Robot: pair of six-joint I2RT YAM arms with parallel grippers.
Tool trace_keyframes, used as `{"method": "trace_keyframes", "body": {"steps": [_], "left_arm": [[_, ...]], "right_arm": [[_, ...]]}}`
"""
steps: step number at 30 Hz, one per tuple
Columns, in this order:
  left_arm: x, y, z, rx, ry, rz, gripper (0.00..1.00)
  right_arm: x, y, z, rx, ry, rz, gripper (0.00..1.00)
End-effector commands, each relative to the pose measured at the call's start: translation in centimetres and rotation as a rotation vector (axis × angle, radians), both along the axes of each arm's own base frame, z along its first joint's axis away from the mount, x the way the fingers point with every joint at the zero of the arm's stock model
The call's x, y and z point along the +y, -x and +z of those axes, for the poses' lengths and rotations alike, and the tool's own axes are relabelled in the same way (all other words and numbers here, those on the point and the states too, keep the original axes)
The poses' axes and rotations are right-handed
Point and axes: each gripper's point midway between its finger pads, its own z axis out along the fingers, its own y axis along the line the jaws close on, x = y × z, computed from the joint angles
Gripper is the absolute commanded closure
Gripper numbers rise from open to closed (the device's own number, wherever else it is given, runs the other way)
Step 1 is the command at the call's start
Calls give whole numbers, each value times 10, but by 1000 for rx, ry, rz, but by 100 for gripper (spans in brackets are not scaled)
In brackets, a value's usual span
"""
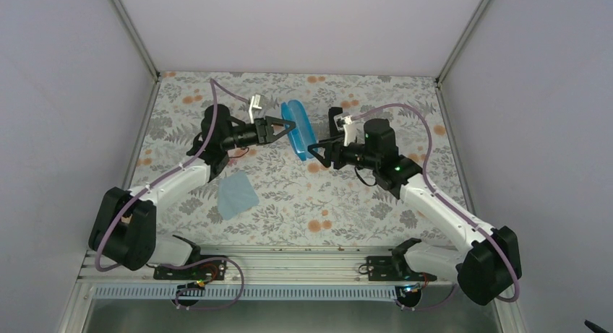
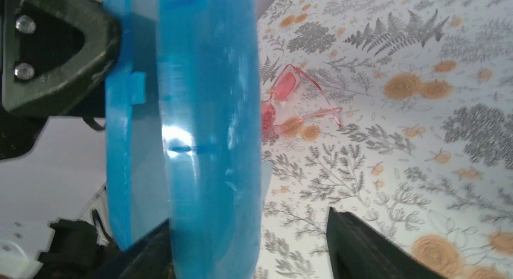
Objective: Organize the sunglasses
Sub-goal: Open the sunglasses case.
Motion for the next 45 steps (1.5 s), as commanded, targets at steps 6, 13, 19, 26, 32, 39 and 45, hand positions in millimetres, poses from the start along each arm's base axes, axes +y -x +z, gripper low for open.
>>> {"method": "trace_keyframes", "body": {"steps": [6, 13, 19, 26, 32, 39, 45], "left_arm": [[4, -10, 0, -18, -33, 52, 63], [25, -26, -47, 56, -233, 222, 39], [57, -34, -100, 159, -453, 380, 31], [63, -36, -133, 220, -531, 394, 31], [59, -44, -145, 218, -554, 379, 31], [38, -45, -172, 233, -551, 248, 31], [33, -42, -172, 221, -537, 208, 31]], "right_arm": [[7, -4, -6, 10, -11, 13, 80], [-5, -13, 0, -35, 35, -63, 87], [-10, -15, -1, -44, 64, -89, 87], [-13, -18, -13, -30, 96, -106, 88], [-25, -36, -52, 30, 235, -191, 85], [-51, -60, -115, 169, 458, -352, 85], [-70, -71, -145, 192, 594, -436, 84]]}}
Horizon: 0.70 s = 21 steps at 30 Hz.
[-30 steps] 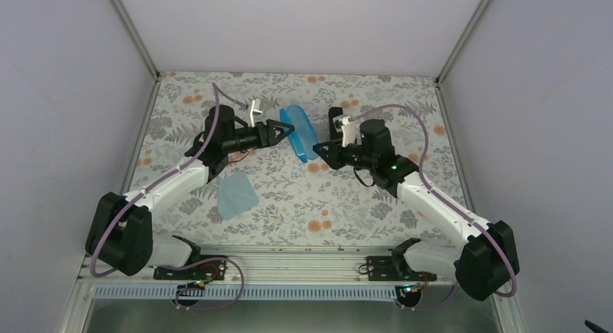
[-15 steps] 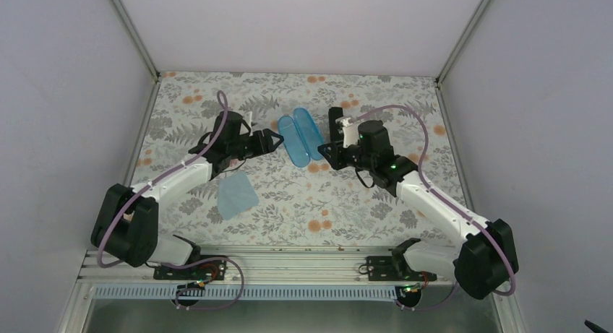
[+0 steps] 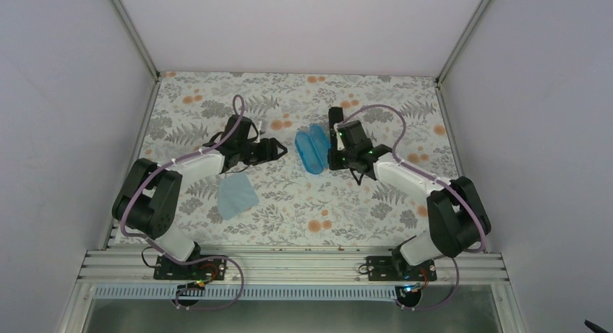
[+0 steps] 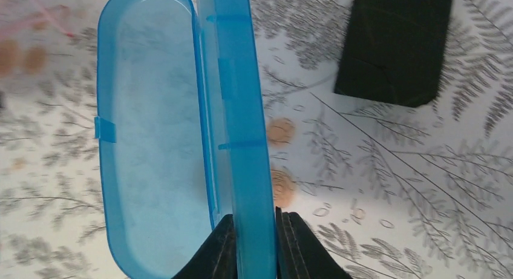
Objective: Organize the sunglasses
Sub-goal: Open the sunglasses case, then place the sunglasses case at the center of the board.
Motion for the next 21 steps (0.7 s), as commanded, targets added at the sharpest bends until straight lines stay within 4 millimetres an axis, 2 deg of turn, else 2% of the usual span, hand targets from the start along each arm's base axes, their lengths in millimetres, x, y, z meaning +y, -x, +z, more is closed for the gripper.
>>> {"method": "trace_keyframes", "body": {"steps": [1, 8, 12, 17, 21], "left_arm": [[-6, -5, 20, -77, 30, -48, 31], [-5, -2, 21, -78, 20, -50, 31], [-5, -1, 21, -78, 24, -55, 31], [-5, -2, 24, -85, 23, -56, 31], [-4, -3, 25, -91, 16, -51, 31]], "right_arm": [[-21, -15, -4, -42, 130, -87, 84], [-45, -21, -27, -20, 278, -161, 83], [-49, -24, -28, -26, 312, -181, 81], [-47, -22, -26, -24, 319, -174, 66], [-33, -18, -11, -43, 262, -147, 54]]}}
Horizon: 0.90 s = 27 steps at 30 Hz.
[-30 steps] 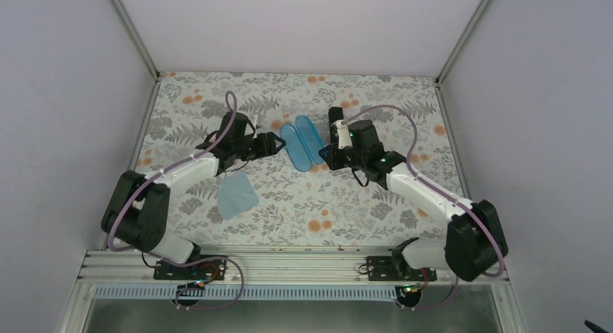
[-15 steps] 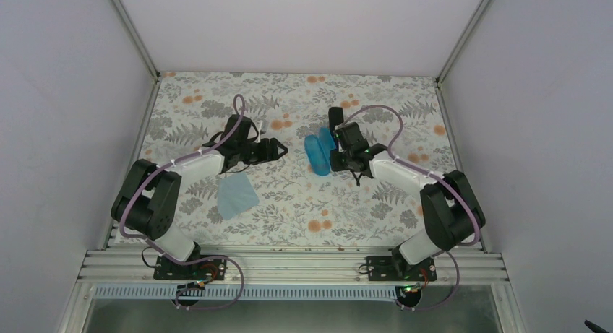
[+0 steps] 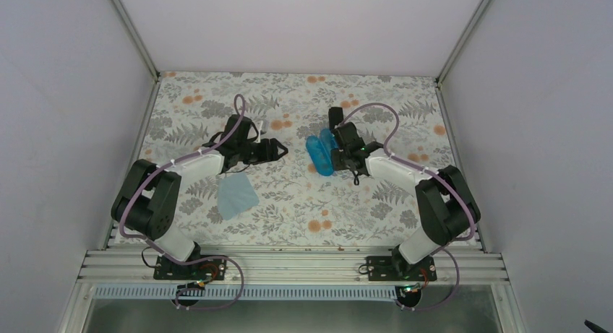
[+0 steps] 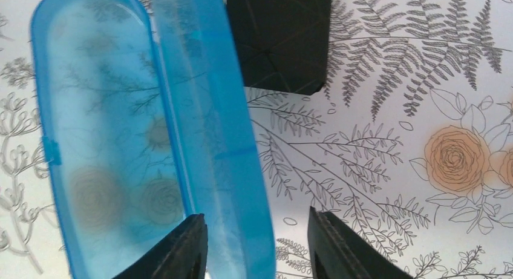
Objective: Organize the sunglasses
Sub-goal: Place the sunglasses case at the center of the board.
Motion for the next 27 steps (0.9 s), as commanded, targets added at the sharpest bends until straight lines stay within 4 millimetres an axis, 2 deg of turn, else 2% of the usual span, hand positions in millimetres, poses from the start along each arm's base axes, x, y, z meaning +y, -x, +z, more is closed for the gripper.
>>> {"method": "trace_keyframes", "body": {"steps": [1, 5, 8, 14, 17, 18, 19, 27], "left_arm": [[-1, -5, 21, -61, 10, -7, 31], [3, -6, 21, -67, -4, 9, 31], [4, -7, 21, -66, -10, 16, 31], [5, -7, 22, -66, -14, 21, 31], [6, -7, 22, -66, -21, 23, 31], [6, -6, 22, -65, -23, 24, 31], [7, -6, 20, -61, -26, 26, 31], [8, -5, 18, -56, -30, 26, 31]], "right_arm": [[14, -2, 30, -63, -41, 16, 51], [23, 3, 56, -111, -76, 10, 44], [45, 8, 61, -117, -119, 53, 45], [92, 11, 38, -29, -207, 135, 57], [106, 8, 30, -11, -238, 157, 64], [108, 7, 16, 16, -222, 155, 66], [110, 6, 10, 27, -215, 153, 68], [101, 5, -21, 74, -146, 115, 75]]}}
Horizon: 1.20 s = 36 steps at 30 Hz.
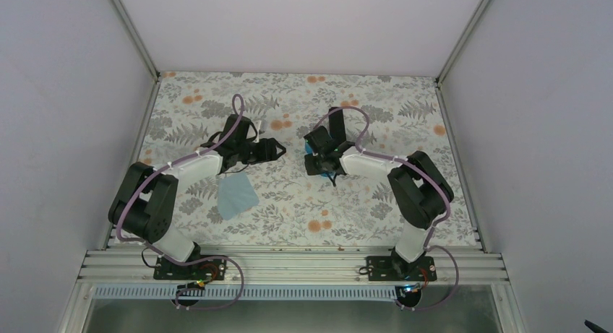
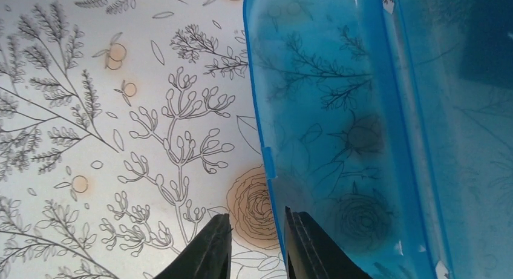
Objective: Organize the sunglasses
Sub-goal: Place the sunglasses case at the center of the board.
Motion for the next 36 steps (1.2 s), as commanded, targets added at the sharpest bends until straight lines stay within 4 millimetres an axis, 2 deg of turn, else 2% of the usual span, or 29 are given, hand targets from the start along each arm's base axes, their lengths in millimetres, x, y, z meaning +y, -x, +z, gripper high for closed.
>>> {"method": "trace_keyframes", "body": {"steps": [1, 16, 22, 28, 32, 36], "left_arm": [[1, -5, 15, -45, 3, 0, 31], [2, -3, 15, -46, -2, -1, 31], [1, -4, 16, -48, 4, -2, 31], [1, -3, 17, -49, 4, -2, 31], [2, -3, 20, -53, 4, -1, 31], [6, -5, 25, -67, -4, 31, 31]], "right_arm": [[4, -7, 0, -15, -2, -31, 75], [-39, -5, -19, -28, 214, -79, 78], [-54, -11, -12, -60, 264, -120, 77], [-67, -17, -16, -97, 366, -69, 73], [-62, -20, -5, -114, 354, -35, 70], [-36, -14, 24, -125, 193, 27, 61]]}}
